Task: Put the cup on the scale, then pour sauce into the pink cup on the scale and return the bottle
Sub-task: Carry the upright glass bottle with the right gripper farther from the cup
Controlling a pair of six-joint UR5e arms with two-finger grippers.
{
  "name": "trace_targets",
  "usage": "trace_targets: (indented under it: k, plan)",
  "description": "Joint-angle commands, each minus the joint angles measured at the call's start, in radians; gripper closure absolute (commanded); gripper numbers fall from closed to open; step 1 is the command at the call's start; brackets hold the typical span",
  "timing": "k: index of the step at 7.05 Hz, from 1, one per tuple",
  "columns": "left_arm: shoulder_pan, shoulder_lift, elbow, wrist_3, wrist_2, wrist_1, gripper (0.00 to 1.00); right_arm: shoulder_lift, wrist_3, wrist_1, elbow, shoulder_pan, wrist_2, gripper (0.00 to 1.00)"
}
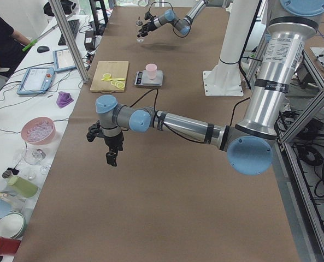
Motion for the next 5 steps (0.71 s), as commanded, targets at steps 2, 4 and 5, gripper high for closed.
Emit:
trace_targets:
  k: [2, 4, 5]
  plan:
    - [0.000, -0.001, 0.006, 0.000, 0.000, -0.002, 0.01, -0.011, 0.007, -0.052, 0.001, 0.079, 0.189, 1.00]
    - [0.000, -0.001, 0.006, 0.000, 0.000, -0.002, 0.01, -0.015, 0.007, -0.052, -0.011, 0.078, 0.189, 1.00]
    - [0.000, -0.003, 0.006, 0.000, 0.000, 0.000, 0.01, -0.015, 0.007, -0.046, -0.020, 0.076, 0.184, 1.00]
